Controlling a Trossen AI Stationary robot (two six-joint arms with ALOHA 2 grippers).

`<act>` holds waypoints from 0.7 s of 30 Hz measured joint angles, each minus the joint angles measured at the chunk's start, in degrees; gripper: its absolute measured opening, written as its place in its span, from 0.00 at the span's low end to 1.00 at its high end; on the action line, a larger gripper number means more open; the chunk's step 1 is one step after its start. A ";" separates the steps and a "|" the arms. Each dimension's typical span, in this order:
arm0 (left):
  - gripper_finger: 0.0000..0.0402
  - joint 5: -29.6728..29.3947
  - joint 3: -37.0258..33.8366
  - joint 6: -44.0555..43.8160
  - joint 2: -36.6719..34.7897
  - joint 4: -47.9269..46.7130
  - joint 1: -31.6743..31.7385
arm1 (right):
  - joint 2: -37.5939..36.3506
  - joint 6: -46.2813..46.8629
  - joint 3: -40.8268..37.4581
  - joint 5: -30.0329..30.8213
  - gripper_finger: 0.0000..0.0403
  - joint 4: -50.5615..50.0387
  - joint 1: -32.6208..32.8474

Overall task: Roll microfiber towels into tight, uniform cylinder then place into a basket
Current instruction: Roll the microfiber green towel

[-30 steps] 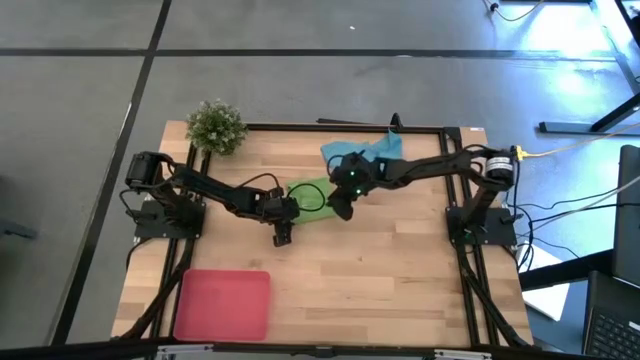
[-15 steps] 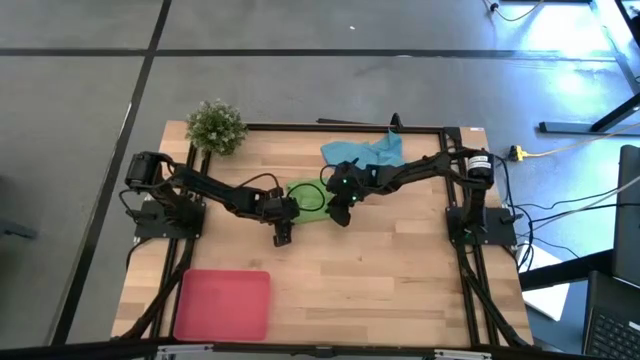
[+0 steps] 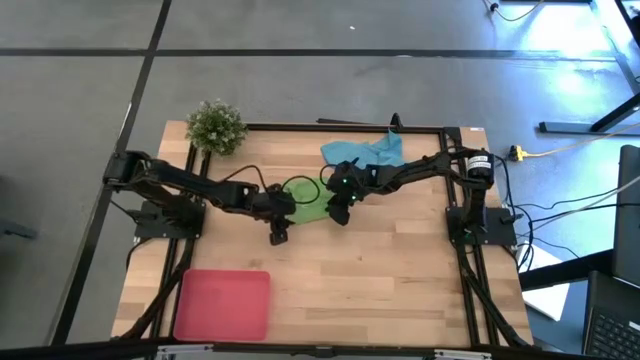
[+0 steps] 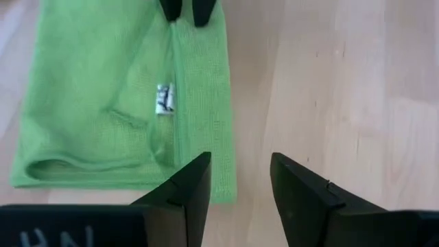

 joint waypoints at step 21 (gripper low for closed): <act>0.35 -0.80 0.09 -0.13 -3.62 -4.58 0.02 | -1.29 6.56 4.29 -2.54 0.44 -0.10 -2.29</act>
